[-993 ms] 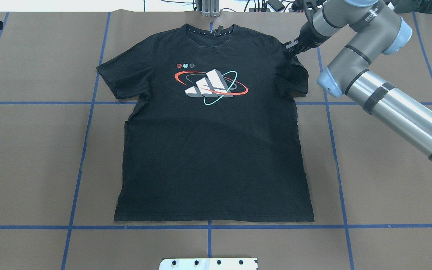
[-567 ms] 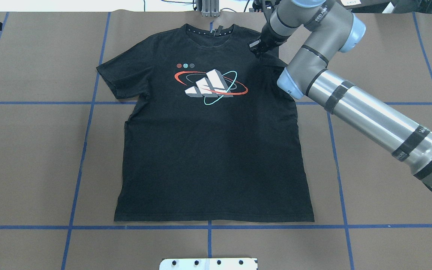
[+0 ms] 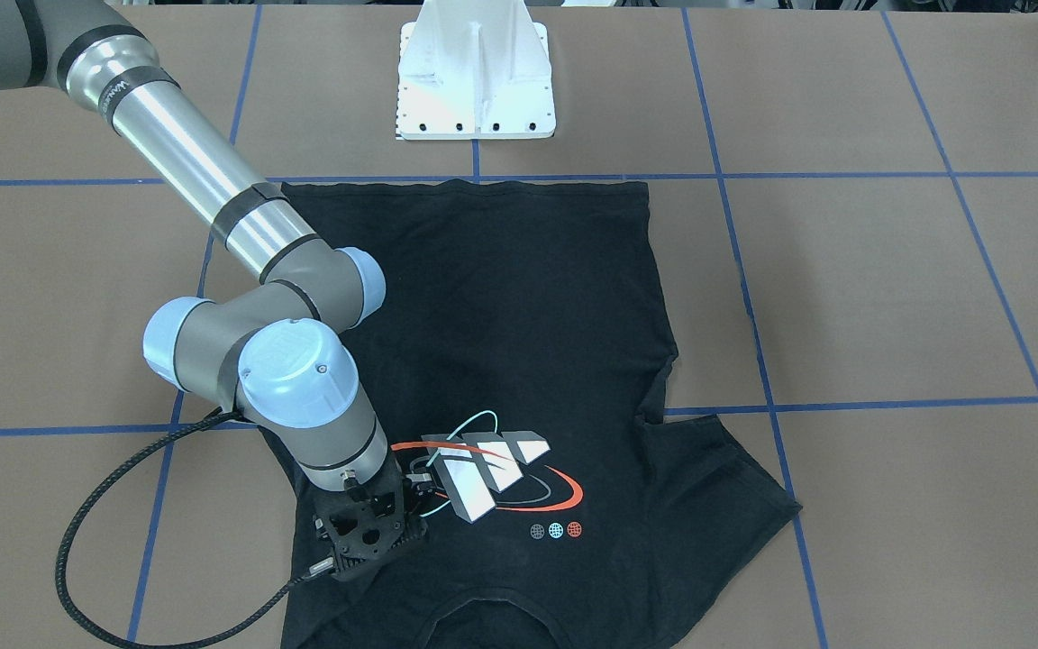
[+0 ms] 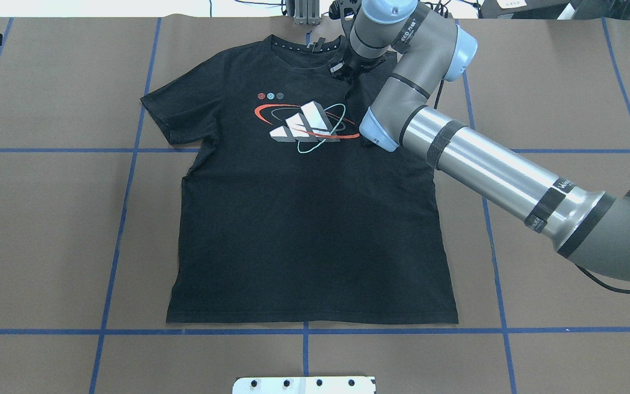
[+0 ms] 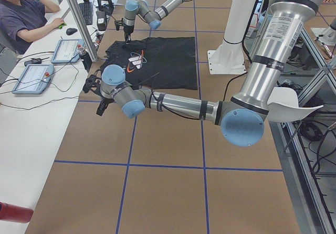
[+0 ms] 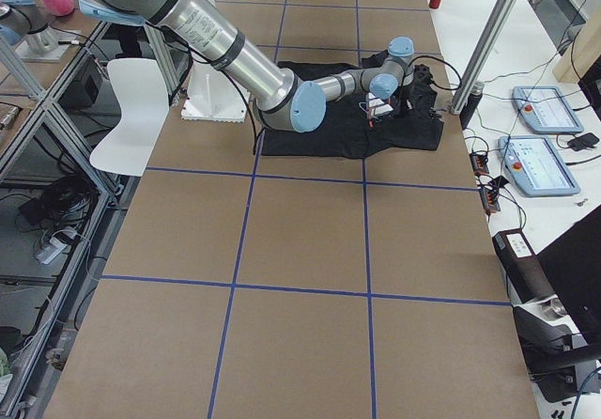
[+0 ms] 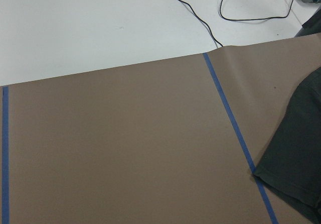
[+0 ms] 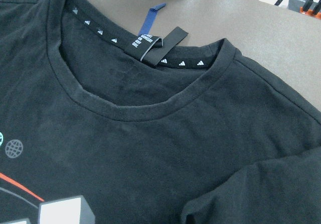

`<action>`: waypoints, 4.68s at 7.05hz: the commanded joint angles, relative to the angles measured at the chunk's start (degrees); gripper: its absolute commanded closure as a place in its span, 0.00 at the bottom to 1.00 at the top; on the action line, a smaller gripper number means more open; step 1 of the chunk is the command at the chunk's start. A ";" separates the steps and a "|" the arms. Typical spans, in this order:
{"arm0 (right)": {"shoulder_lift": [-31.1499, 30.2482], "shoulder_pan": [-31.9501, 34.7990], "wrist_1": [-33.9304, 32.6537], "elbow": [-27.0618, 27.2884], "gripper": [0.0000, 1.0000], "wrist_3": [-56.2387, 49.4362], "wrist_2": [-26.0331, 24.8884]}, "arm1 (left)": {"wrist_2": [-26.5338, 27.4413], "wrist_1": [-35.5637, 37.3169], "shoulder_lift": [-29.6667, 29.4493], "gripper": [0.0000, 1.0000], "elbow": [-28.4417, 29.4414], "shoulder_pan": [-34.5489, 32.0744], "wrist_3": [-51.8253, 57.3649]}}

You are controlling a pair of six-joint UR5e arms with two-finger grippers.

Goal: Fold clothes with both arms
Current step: 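Fold the held sleeve inward toward the collar with the right gripper, then release and raise the right gripper while the left arm reaches in, then position the left gripper at the sleeve nearest it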

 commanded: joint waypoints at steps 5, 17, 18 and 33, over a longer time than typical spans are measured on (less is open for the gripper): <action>1.77 1.52 0.08 2.06 0.00 6.93 0.76 | 0.44 -0.17 -0.43 0.01 0.78 0.09 -0.61; -20.47 8.74 0.17 30.56 0.00 22.95 15.36 | 25.57 -25.22 -18.36 0.07 27.15 22.93 -25.49; -20.47 8.65 0.17 30.38 0.00 22.86 15.27 | 25.66 -25.14 -18.19 0.11 27.24 23.81 -25.49; -20.03 8.30 0.17 29.41 0.00 22.86 15.19 | 25.75 -24.78 -17.04 0.37 28.82 25.14 -23.73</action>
